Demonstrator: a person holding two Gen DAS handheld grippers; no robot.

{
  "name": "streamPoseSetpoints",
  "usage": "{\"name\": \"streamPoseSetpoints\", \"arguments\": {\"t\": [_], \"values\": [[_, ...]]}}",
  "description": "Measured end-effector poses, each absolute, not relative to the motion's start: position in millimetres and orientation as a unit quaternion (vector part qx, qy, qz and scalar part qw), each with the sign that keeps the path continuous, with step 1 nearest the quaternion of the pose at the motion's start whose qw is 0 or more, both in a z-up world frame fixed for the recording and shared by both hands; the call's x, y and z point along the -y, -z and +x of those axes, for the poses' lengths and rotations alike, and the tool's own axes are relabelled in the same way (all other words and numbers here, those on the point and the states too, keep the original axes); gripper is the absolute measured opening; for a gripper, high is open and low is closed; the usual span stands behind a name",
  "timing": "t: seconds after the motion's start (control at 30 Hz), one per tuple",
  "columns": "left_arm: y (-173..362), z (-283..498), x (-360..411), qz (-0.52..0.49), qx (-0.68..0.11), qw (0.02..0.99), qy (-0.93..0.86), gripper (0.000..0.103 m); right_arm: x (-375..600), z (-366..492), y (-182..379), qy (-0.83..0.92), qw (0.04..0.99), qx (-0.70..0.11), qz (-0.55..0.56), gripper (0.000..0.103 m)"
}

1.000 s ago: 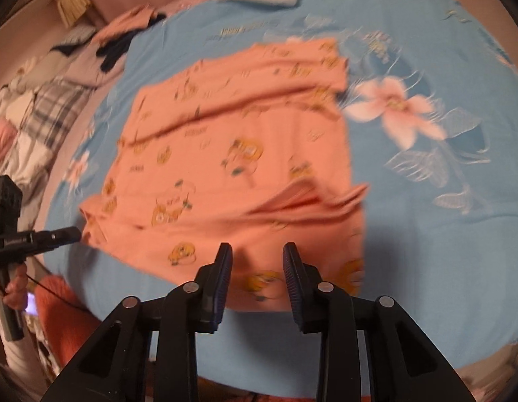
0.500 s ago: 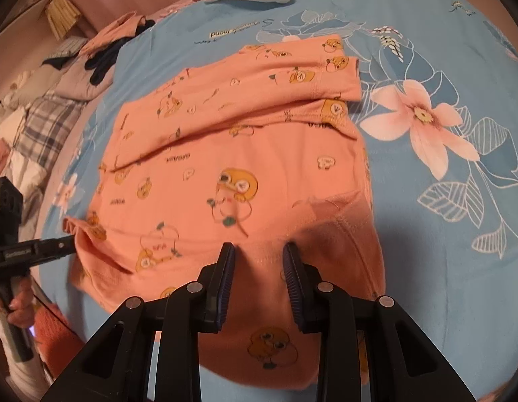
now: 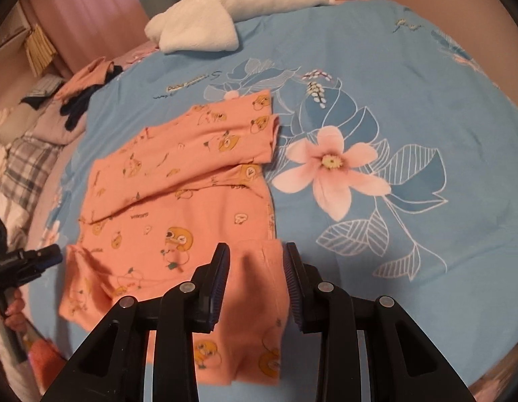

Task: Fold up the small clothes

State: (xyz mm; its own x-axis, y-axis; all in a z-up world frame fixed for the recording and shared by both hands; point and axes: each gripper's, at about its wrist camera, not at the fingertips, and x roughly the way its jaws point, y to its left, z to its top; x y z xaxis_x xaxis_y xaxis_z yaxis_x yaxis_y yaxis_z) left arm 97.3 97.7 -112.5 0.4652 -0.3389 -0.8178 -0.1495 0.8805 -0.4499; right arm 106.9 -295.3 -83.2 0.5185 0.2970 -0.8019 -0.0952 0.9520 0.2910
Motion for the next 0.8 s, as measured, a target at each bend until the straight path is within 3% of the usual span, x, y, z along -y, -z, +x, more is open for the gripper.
{"name": "streamPoseSetpoints", "arguments": {"t": [0.03,0.07,0.23,0.3,0.37,0.43,0.8], "values": [[112,95,-96,-0.227,-0.512,0.827,0.056,0.056,294,105,84,-0.120,0.864,-0.478,0.101,0.052],[112,93,-93,-0.214,-0.509,0.832,0.058,0.060,291,105,85,-0.123,0.865,-0.478,0.095,0.054],[125,89,-85,-0.206,-0.513,0.830,0.068,0.060,270,110,104,-0.124,0.855,-0.501,0.047,0.054],[130,88,-86,-0.218,-0.517,0.825,0.069,0.059,268,110,110,-0.122,0.851,-0.508,0.044,0.049],[131,86,-85,-0.221,-0.516,0.824,0.068,0.059,265,111,113,-0.137,0.849,-0.509,0.041,0.023],[129,84,-85,-0.218,-0.512,0.828,0.068,0.059,266,109,110,-0.130,0.855,-0.501,0.034,0.010],[124,87,-77,-0.200,-0.500,0.838,0.086,0.058,292,87,64,-0.114,0.889,-0.436,0.084,0.007]]}}
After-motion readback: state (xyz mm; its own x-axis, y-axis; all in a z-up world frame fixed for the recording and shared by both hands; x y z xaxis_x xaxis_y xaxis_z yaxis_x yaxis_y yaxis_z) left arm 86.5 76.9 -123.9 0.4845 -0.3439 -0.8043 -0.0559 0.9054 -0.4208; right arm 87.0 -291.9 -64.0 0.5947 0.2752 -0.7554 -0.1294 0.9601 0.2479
